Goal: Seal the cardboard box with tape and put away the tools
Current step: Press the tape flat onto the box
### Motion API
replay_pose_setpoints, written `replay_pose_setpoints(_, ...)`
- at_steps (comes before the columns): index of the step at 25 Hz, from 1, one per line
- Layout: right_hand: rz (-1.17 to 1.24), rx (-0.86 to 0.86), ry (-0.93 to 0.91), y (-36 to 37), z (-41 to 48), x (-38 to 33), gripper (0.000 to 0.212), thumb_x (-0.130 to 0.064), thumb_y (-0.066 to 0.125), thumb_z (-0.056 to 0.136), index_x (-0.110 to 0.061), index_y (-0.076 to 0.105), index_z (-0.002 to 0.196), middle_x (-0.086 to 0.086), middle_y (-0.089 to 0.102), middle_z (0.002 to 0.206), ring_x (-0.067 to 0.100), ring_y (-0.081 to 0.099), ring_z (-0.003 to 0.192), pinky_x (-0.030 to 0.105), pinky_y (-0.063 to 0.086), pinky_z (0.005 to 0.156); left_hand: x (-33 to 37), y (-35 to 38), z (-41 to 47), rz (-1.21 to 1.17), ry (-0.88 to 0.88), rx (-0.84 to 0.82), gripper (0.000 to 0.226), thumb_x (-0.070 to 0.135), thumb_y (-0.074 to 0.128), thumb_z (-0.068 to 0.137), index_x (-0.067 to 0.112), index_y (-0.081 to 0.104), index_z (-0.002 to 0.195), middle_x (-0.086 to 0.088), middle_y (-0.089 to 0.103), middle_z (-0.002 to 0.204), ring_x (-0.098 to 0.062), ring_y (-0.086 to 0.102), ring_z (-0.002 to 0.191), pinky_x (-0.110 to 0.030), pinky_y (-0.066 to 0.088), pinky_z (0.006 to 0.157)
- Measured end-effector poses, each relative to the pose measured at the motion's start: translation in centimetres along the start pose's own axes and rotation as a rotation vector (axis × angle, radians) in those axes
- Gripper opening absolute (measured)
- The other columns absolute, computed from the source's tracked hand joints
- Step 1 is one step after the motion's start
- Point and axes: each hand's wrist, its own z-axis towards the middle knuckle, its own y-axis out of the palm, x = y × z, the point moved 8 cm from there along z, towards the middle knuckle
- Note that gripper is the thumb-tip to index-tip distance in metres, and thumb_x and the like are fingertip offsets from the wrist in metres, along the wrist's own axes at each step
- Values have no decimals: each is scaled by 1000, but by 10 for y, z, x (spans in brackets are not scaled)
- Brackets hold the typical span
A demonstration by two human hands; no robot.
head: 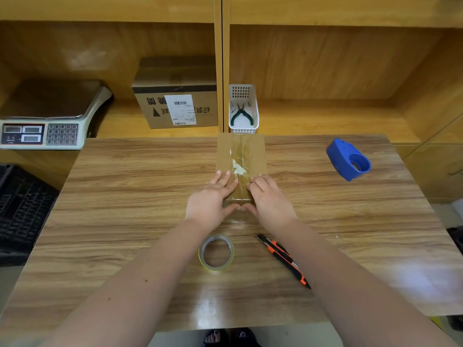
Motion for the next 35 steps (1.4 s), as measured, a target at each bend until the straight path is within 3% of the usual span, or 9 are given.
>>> replay_pose_setpoints(4,-38,-30,-71,3,0,1,48,-27,71,80,-1,54,117,16,54,126,35,43,127,44,42,105,0,0,0,45,41,-47,63,44,56,90,41,28,146,16,17,159,-5,10,147,-32,46,100)
replay_pose_setpoints(7,50,-52,-74,4,-7,5,53,-13,67,84,-1,46,131,14,44,141,32,31,138,40,29,114,-2,-1,-1,30,39,-80,66,37,59,89,43,26,146,17,15,159,-3,8,147,-36,47,100)
replay_pose_setpoints(9,124,-60,-39,2,-9,6,56,-15,66,85,-2,43,134,12,40,145,30,24,142,40,25,116,-2,-3,-1,10,31,-80,67,40,60,87,43,27,145,17,15,159,-3,7,147,-37,47,101)
replay_pose_setpoints(13,109,-52,20,-2,-5,0,51,-29,64,86,-2,48,127,12,44,139,30,27,139,42,29,114,3,-3,-2,0,-7,-65,65,50,58,87,40,31,145,15,15,159,-4,6,147,-35,45,103)
replay_pose_setpoints(21,114,-78,-33,-2,-6,9,52,-7,61,86,-5,42,134,11,39,146,29,25,140,37,20,115,-1,2,-1,-46,55,-141,71,17,60,91,37,24,148,13,12,160,-7,3,148,-37,40,108)
replay_pose_setpoints(25,120,-72,-37,-7,-11,2,60,-5,59,87,-11,35,141,7,35,150,28,22,142,41,20,118,0,-6,-5,-83,48,-95,72,25,68,85,33,33,146,6,22,159,-18,12,147,-42,29,115)
replay_pose_setpoints(30,211,54,-100,-29,-27,-11,47,-8,67,80,-16,56,125,5,57,127,27,44,125,45,40,104,12,-25,-24,-225,59,87,50,30,75,76,27,59,124,0,49,129,-21,37,124,-34,38,103)
replay_pose_setpoints(33,287,80,-83,-22,-45,-18,39,-7,67,78,-14,61,116,5,61,117,26,48,118,42,47,96,11,-17,-49,-291,29,122,38,29,75,76,23,62,111,4,48,108,-14,40,107,-24,37,90)
replay_pose_setpoints(35,301,81,-78,-14,-59,-23,36,-6,67,78,-13,63,113,6,62,116,27,48,121,38,43,101,4,0,-66,-337,-12,61,36,25,75,76,22,61,110,8,46,103,-12,45,105,-24,38,91)
